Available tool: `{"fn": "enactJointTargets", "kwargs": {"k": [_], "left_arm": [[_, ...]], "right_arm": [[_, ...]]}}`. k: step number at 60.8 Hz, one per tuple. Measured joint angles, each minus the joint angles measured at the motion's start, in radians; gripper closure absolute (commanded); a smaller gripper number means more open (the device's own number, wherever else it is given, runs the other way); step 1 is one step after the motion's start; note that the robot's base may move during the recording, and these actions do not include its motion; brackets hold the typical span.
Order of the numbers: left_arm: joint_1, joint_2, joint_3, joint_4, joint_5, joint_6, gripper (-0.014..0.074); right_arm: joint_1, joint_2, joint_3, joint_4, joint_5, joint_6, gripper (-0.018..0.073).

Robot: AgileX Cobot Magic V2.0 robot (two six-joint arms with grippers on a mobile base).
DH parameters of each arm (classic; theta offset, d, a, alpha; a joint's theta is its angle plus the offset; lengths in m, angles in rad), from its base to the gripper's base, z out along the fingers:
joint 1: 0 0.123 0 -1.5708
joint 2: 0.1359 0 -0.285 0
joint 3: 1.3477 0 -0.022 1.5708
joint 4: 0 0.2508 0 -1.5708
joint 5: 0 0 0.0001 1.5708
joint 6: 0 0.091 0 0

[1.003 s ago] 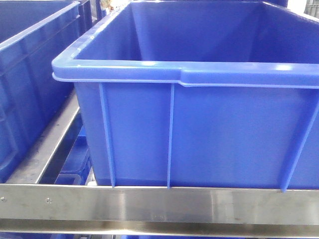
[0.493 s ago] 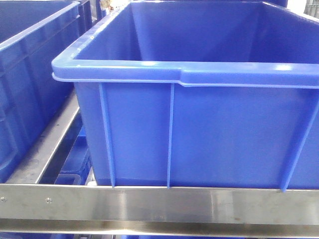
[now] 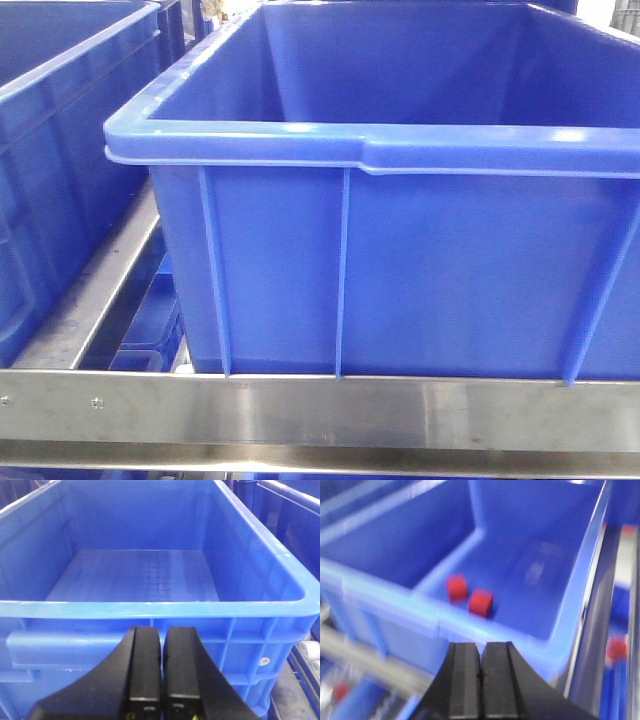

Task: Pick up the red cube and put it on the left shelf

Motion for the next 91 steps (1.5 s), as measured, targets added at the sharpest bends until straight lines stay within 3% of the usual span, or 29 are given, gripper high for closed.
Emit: {"fn": "enactJointTargets", "kwargs": {"k": [14,24,31,40,53,91], "left_arm": [[0.000,0.000,0.000,0.000,0.000,0.000,0.0495],[0.000,0.000,0.000,0.000,0.000,0.000,0.0495],[0.000,0.000,0.000,0.000,0.000,0.000,0.0495],[0.000,0.000,0.000,0.000,0.000,0.000,0.0495],[0.000,0.000,0.000,0.000,0.000,0.000,0.0495],[0.000,0.000,0.000,0.000,0.000,0.000,0.0495]], "right_arm": [[-0.166,0.000,0.138,0.090,-0.322,0.000,0.0518],[-0.297,0.000,0.231,0.121,-0.405,0.000,0.0518],[-0.344,-0.003,0.282,0.124,-0.422,0.000,0.0518],[-0.352,-0.013,0.376,0.116,-0.508,0.000,0.0518],[-0.352,-0.013,0.393,0.038,-0.527,0.000,0.0518],[-0.352,-0.013,0.393,0.033,-0.577,0.028,0.0518]]}}
